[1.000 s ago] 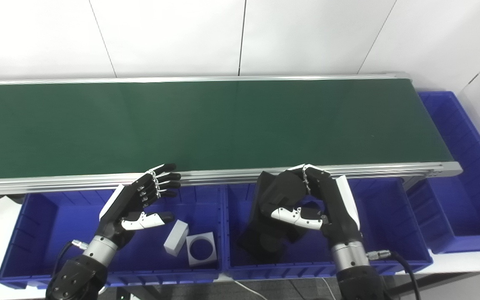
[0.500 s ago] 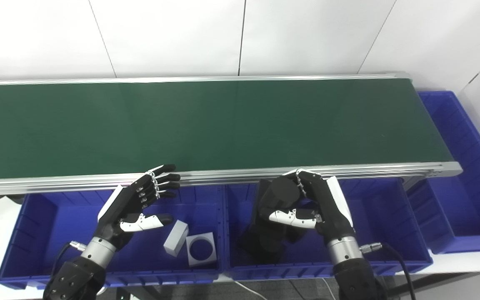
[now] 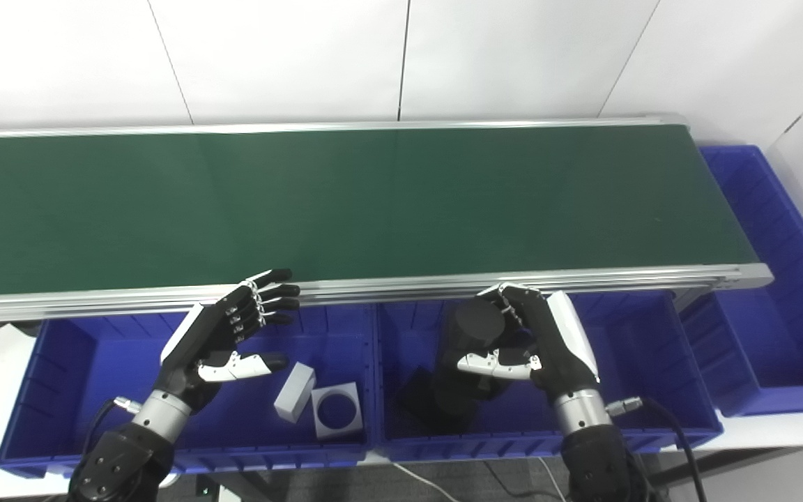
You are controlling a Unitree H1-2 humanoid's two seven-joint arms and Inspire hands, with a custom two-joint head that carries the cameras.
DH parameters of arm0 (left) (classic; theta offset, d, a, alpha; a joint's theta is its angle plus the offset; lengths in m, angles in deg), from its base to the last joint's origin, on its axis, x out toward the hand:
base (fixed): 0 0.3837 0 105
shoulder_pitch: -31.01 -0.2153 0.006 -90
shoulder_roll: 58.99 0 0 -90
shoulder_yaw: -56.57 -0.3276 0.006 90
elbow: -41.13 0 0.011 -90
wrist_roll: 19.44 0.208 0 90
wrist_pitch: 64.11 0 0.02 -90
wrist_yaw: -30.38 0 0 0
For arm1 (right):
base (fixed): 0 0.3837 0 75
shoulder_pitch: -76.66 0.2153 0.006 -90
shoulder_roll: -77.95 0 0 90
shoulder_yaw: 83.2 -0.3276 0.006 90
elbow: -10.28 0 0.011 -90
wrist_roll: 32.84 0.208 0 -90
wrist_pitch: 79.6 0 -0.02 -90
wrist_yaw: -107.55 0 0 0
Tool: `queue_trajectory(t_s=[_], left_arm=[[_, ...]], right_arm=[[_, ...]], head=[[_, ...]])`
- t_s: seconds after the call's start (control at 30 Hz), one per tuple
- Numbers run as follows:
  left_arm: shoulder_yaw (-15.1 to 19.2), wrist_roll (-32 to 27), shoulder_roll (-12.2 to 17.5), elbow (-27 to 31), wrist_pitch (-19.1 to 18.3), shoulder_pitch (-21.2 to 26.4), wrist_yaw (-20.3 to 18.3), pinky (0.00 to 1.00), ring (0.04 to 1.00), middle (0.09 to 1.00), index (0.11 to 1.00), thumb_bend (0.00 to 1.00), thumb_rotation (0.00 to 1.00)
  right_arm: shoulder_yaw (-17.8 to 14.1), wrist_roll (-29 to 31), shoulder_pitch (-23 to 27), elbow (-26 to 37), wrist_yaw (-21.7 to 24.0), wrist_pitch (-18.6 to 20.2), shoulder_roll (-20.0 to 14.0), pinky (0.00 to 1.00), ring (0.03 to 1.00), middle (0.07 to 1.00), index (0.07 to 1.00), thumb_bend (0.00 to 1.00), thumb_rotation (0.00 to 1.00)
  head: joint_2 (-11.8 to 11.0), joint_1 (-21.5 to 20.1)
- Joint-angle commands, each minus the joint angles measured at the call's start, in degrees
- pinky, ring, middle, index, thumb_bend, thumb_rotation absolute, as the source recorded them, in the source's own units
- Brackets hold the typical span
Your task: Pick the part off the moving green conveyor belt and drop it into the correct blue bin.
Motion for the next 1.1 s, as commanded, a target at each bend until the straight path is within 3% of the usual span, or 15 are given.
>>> queue_trajectory(t_s=[0.0,0.53,0.8,1.07], left_arm=[[0.3,-1.1,0.7,2.3,0.2,0.3,-0.3,0.71,0.750,0.787,0.832,0.94,0.32],[0.4,-1.2,0.6,2.3,0.1,0.4,-0.4,0.71,0.751,0.782,0.831,0.95,0.31],[0.4,-1.2,0.6,2.4,0.1,0.3,-0.5,0.72,0.750,0.780,0.831,0.94,0.31],[0.2,-1.0,0.8,2.9,0.0,-0.1,-0.5,0.72,0.759,0.784,0.833,0.94,0.31]], right_arm=[[0.1,-0.7,0.3,0.9,-1.4,-2.1,-0.1,0.40,0.427,0.496,0.511,0.52,0.00],[0.6,-0.5,0.6,-1.6,-2.0,-2.8,-0.5,0.42,0.436,0.494,0.507,0.52,0.00],[3.0,-3.3,4.5,-7.3,-2.0,-3.3,-2.6,0.44,0.436,0.482,0.519,0.52,0.00],[3.9,-1.8,7.5,-12.5,-2.1,-4.3,-3.9,0.43,0.436,0.496,0.505,0.52,0.00]], head=[[0.1,0.1],[0.2,0.1],[0.2,0.3],[0.3,0.2]])
